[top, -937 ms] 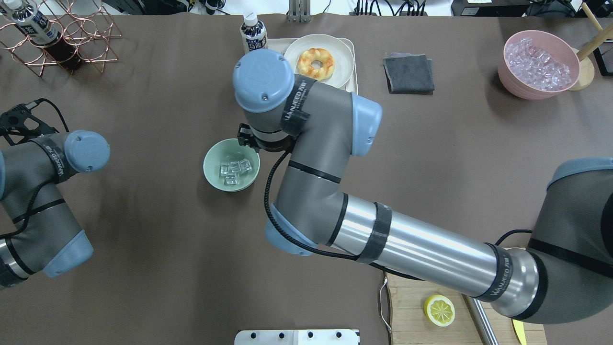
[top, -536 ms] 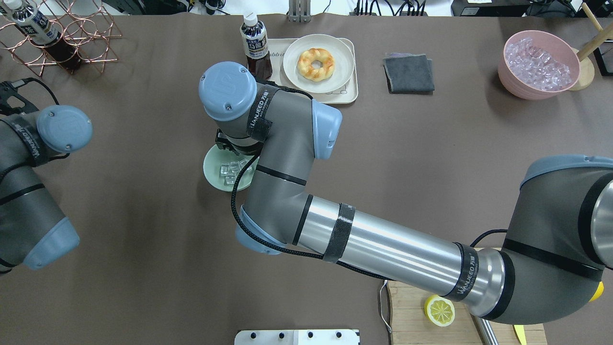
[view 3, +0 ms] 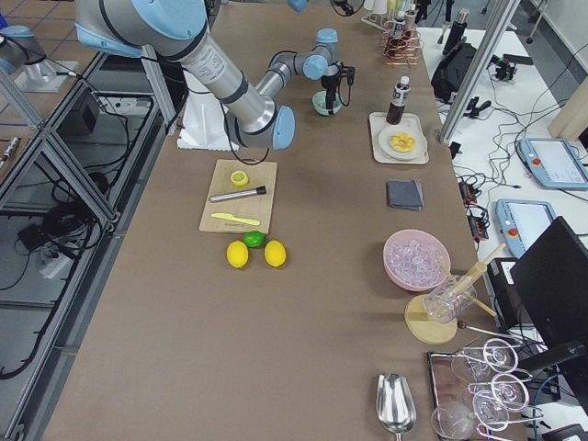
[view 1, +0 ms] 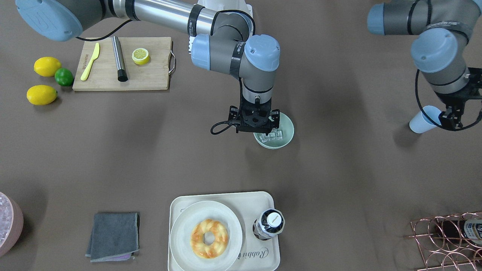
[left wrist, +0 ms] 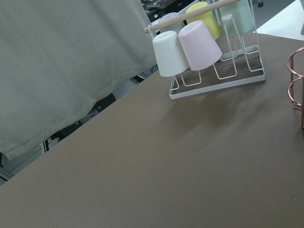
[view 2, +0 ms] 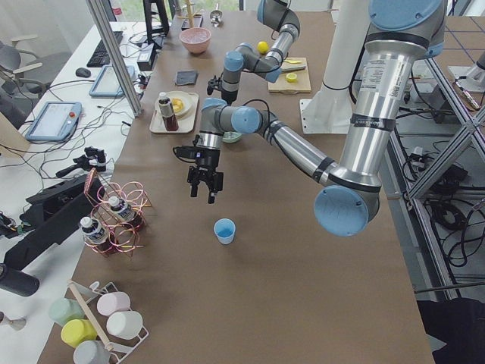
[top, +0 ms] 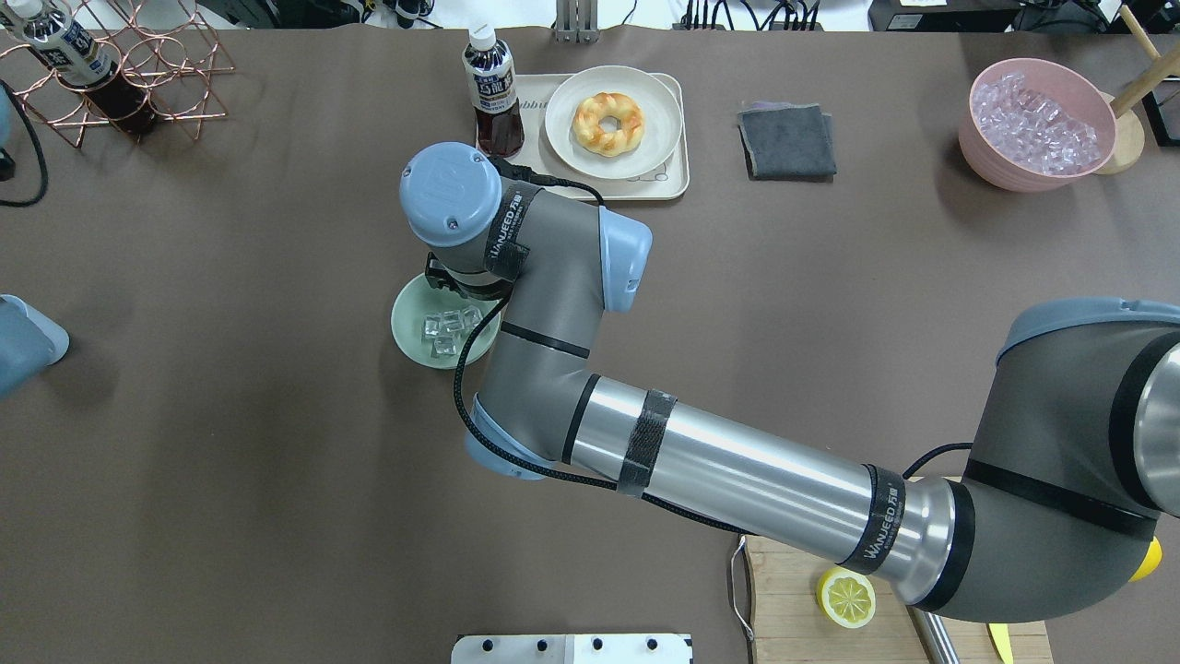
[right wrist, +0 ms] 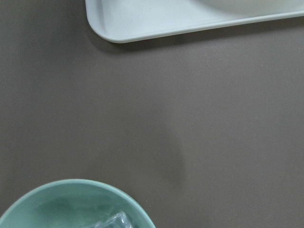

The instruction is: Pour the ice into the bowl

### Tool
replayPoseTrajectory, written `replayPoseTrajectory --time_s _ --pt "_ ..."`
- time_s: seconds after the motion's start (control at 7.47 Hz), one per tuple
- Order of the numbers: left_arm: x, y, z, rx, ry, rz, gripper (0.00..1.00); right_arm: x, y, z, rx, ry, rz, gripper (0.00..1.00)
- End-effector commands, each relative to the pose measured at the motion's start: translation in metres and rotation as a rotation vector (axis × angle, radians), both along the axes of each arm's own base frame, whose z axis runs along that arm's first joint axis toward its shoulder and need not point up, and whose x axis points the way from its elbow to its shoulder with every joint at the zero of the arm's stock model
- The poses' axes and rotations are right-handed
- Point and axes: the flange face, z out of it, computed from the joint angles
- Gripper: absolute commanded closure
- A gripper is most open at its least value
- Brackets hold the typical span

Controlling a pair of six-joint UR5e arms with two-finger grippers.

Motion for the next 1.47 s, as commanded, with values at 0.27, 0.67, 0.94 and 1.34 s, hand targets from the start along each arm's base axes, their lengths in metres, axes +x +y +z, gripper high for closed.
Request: replayPoseTrajectory --time_s 0.27,0.67,0.94,1.34 --pt "-0.164 -0.049 0.022 0.071 0.428 0.344 0.02 -0.011 0.010 0.002 -0.014 -0.025 0.018 0.56" --pt "-0.193 -0.053 0.031 0.164 0.556 0.516 0.02 -0.023 0.024 0.006 -0.009 -0.035 0.030 0.91" --pt "-0.212 -0.063 0.051 0.163 0.564 0.567 0.02 -0.024 0.027 0.002 -0.004 -0.041 0.027 1.00" --pt "-0.204 -0.058 0.091 0.212 0.660 0.738 0.02 0.007 0.006 -0.017 0.046 -0.063 0.019 1.00"
